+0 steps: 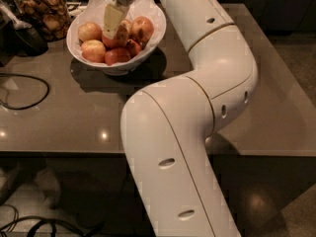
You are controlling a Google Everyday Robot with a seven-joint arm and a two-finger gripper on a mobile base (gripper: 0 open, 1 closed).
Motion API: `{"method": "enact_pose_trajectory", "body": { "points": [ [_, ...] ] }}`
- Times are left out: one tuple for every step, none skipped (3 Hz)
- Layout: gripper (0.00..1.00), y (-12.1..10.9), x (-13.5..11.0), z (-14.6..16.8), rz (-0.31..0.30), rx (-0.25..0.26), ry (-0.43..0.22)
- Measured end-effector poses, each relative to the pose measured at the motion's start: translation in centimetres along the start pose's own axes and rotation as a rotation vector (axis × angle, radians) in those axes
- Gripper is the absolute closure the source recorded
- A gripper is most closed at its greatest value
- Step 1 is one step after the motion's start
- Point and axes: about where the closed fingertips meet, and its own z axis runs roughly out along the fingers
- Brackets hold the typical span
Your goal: Pick apple from white bowl
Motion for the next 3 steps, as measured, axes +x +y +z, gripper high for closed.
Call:
{"method": "enact_pose_trajectory", "body": {
  "points": [
    [0.39,-0.5,0.6,0.8,0.012,-0.002,0.011],
    [0.39,-0.7,1.0,1.5,0.018,-0.007,0.021],
    [0.4,-0.9,1.4,2.3,0.025,-0.017,0.028]
  ]
}}
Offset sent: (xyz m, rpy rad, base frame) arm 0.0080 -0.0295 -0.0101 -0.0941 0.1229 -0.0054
